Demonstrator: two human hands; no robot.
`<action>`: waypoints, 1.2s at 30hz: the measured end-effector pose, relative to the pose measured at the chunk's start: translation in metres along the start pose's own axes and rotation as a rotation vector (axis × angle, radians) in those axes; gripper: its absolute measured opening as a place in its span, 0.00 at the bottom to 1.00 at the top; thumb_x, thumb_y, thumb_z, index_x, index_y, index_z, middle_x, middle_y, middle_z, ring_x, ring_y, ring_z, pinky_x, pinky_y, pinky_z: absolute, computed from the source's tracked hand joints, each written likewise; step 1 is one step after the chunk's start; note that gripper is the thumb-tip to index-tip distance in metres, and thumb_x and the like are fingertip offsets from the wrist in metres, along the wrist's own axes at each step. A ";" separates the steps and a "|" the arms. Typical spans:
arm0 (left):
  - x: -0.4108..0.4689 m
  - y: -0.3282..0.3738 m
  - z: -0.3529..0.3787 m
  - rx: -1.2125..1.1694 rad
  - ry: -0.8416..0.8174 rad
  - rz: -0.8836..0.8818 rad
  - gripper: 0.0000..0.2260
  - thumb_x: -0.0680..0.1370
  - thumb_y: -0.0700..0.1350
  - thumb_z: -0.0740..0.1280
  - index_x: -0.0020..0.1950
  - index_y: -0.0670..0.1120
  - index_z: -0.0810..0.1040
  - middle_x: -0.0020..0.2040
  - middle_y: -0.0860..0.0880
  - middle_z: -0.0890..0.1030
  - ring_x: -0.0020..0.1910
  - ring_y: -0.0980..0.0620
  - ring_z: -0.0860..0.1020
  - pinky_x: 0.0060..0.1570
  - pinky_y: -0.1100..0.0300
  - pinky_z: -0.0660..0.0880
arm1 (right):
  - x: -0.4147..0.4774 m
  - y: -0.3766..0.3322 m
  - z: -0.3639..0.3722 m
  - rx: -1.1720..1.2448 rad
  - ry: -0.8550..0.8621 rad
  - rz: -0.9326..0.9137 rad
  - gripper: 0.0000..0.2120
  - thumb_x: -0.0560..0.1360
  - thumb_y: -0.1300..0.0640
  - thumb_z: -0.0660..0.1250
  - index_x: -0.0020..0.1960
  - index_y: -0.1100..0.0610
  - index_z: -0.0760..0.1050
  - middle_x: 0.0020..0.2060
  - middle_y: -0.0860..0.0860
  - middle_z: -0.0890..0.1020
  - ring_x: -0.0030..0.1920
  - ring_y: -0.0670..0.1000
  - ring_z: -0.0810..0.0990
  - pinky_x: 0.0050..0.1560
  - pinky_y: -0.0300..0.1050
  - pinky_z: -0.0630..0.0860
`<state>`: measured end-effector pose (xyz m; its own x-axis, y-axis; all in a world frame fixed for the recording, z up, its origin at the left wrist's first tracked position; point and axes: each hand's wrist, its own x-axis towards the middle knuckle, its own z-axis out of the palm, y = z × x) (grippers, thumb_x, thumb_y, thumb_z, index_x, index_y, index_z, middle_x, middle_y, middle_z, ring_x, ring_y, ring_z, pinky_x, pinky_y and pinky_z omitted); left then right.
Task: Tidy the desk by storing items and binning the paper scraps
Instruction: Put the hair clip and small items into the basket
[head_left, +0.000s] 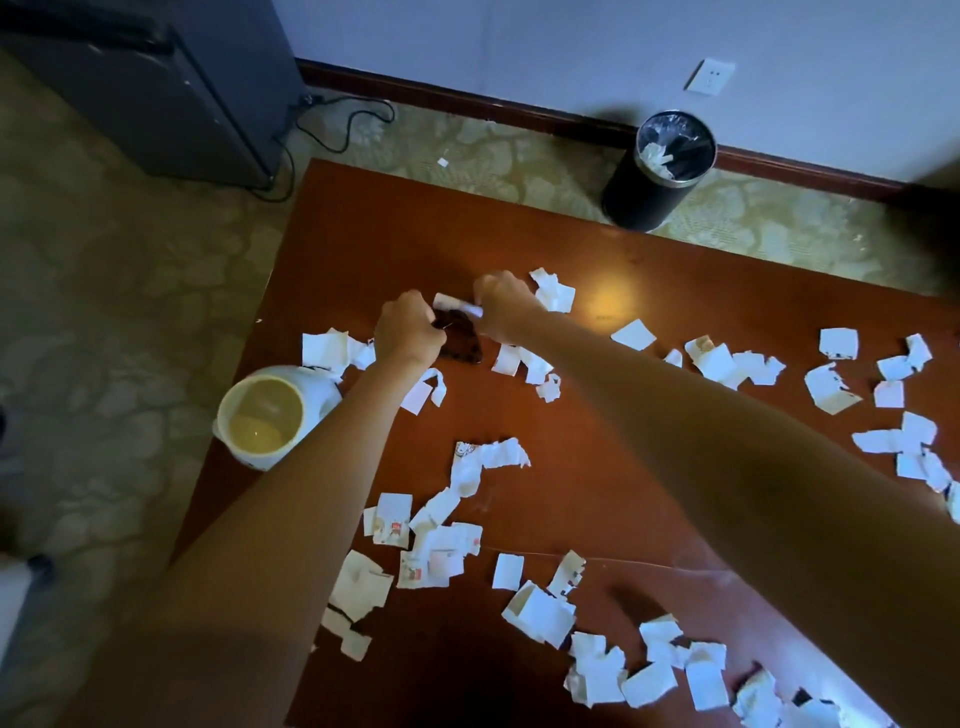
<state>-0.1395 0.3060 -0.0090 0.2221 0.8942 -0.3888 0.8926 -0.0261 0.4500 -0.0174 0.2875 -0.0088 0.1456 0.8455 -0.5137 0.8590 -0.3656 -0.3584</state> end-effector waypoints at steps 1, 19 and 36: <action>-0.004 0.002 -0.001 -0.016 0.004 -0.006 0.08 0.74 0.36 0.66 0.52 0.36 0.77 0.54 0.39 0.81 0.56 0.41 0.78 0.48 0.54 0.73 | -0.003 0.003 0.000 0.018 0.002 0.013 0.11 0.74 0.61 0.66 0.56 0.62 0.73 0.47 0.56 0.76 0.45 0.53 0.73 0.38 0.39 0.71; -0.170 0.184 0.051 -0.466 -0.015 0.340 0.09 0.75 0.38 0.68 0.54 0.42 0.75 0.47 0.50 0.76 0.46 0.54 0.76 0.38 0.71 0.74 | -0.227 0.210 -0.033 0.844 0.500 0.399 0.13 0.75 0.59 0.65 0.33 0.57 0.70 0.26 0.49 0.72 0.25 0.45 0.69 0.22 0.32 0.65; -0.325 0.556 0.274 -0.419 -0.083 0.522 0.11 0.75 0.37 0.66 0.55 0.43 0.71 0.44 0.51 0.73 0.43 0.53 0.71 0.36 0.65 0.64 | -0.417 0.586 -0.133 0.854 0.771 0.440 0.17 0.74 0.58 0.67 0.29 0.62 0.69 0.25 0.55 0.68 0.26 0.46 0.68 0.28 0.41 0.60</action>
<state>0.3917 -0.1214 0.1475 0.6273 0.7737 -0.0887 0.4361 -0.2547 0.8631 0.4907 -0.2276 0.0989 0.8418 0.4889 -0.2289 0.1093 -0.5695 -0.8147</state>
